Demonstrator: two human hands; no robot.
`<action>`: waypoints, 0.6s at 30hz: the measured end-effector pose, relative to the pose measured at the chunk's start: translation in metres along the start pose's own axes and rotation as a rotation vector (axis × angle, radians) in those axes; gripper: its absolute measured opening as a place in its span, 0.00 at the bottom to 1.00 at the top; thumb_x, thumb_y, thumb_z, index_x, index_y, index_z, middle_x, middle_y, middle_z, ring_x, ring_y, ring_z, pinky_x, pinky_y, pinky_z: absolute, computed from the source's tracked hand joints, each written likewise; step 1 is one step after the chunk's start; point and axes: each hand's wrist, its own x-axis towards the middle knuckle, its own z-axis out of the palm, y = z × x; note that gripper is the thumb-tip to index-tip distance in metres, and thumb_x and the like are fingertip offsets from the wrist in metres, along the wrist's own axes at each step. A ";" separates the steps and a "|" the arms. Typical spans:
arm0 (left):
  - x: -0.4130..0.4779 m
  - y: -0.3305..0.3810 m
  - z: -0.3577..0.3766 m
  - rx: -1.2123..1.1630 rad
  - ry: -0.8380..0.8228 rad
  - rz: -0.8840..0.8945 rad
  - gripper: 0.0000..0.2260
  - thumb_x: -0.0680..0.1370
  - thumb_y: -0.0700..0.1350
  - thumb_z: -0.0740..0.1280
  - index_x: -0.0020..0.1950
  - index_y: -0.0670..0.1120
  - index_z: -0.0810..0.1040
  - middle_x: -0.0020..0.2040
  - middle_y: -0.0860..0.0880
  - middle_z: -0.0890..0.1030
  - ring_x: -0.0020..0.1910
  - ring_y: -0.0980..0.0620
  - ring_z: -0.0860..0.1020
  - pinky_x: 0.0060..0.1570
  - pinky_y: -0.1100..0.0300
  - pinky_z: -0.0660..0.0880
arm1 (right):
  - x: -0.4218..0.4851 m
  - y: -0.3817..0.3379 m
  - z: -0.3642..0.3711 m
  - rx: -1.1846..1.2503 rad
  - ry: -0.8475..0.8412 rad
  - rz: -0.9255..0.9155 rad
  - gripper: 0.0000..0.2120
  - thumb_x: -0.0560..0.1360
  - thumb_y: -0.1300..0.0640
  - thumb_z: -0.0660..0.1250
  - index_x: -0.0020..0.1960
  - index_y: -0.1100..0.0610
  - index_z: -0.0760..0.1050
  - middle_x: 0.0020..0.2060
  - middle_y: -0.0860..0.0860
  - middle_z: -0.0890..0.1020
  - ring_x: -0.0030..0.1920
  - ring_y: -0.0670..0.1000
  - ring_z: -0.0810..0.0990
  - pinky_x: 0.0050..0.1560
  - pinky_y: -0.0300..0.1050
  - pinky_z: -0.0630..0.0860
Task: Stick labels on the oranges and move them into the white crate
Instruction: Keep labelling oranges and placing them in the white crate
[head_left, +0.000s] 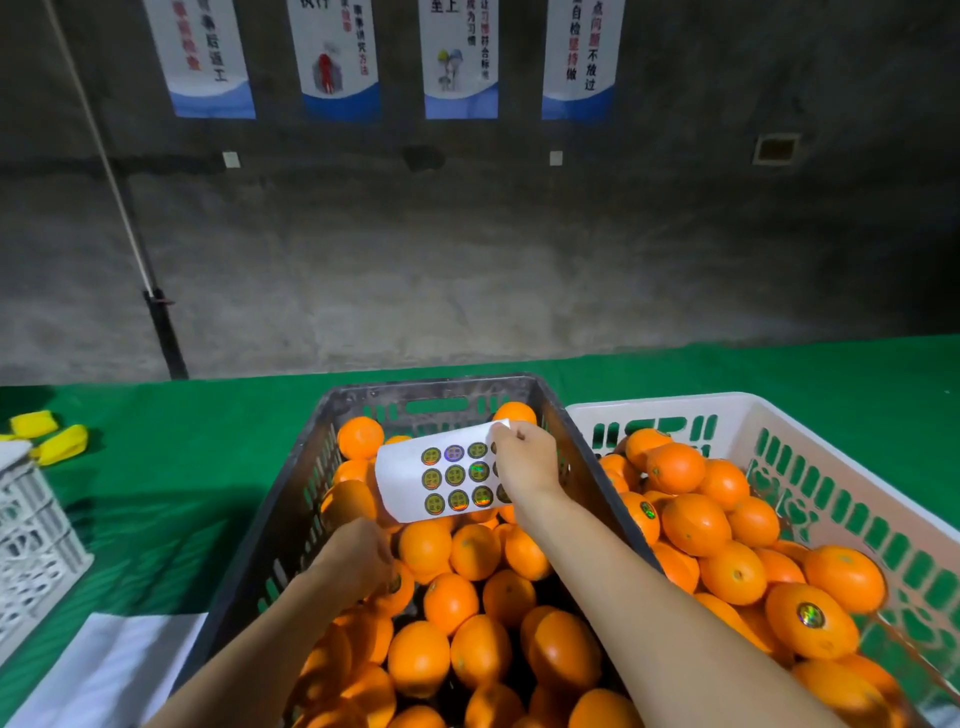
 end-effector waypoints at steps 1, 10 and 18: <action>0.006 -0.004 0.002 -0.022 -0.021 0.004 0.16 0.76 0.39 0.68 0.31 0.50 0.69 0.36 0.50 0.75 0.38 0.52 0.75 0.30 0.68 0.65 | 0.000 -0.001 0.000 -0.003 -0.003 0.001 0.20 0.79 0.57 0.62 0.32 0.51 0.56 0.30 0.54 0.62 0.33 0.53 0.62 0.38 0.50 0.62; 0.002 -0.011 0.005 0.068 0.037 0.057 0.05 0.75 0.42 0.72 0.49 0.46 0.78 0.42 0.51 0.79 0.39 0.57 0.77 0.29 0.69 0.66 | 0.005 0.005 0.003 -0.026 -0.055 0.011 0.20 0.78 0.58 0.61 0.31 0.51 0.57 0.21 0.45 0.61 0.23 0.47 0.61 0.26 0.41 0.60; 0.002 -0.018 0.014 0.409 -0.044 0.014 0.30 0.78 0.59 0.65 0.75 0.51 0.57 0.66 0.46 0.74 0.58 0.48 0.77 0.52 0.58 0.74 | 0.004 0.006 0.009 -0.105 -0.100 -0.052 0.20 0.77 0.58 0.61 0.30 0.51 0.57 0.22 0.45 0.61 0.25 0.48 0.60 0.29 0.43 0.60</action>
